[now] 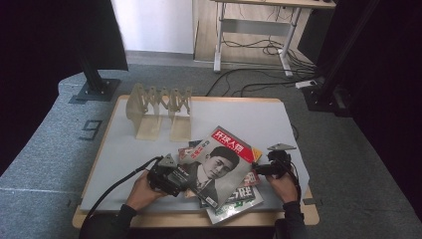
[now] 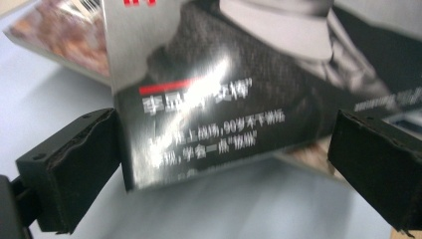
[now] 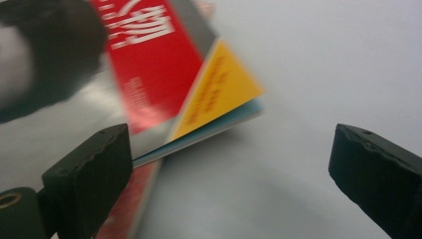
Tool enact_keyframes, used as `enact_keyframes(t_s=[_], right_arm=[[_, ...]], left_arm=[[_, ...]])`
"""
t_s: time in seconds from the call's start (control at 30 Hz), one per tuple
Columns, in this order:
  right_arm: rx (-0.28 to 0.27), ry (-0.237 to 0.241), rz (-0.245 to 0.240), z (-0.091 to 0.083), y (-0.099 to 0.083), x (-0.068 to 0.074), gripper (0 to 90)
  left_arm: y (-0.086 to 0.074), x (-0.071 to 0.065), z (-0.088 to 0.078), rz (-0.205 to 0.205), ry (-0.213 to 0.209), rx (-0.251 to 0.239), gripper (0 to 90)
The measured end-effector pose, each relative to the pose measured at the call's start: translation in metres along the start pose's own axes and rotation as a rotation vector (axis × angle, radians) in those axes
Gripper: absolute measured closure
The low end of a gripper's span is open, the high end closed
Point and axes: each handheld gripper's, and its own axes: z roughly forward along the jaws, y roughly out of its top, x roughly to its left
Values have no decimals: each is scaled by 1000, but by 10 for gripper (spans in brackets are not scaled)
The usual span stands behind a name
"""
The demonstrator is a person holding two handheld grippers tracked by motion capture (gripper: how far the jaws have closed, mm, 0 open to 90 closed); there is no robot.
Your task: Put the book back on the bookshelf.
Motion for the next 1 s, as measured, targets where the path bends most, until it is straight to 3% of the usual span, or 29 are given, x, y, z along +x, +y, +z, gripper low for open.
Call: enact_keyframes(t_s=[0.17,0.3,0.67,1.0], right_arm=[[10,56,-29,-6,-8,19,18],[7,53,-38,-9,-10,25,9],[7,18,-19,2,-1,12,0],[18,10,-7,13,8,1,0]], left_arm=[[-5,-2,-5,-2,-10,-19,87],[-7,-3,-8,-5,-3,-29,166],[-11,-9,-14,6,-5,-36,366],[-13,-16,-15,23,-17,-39,453]])
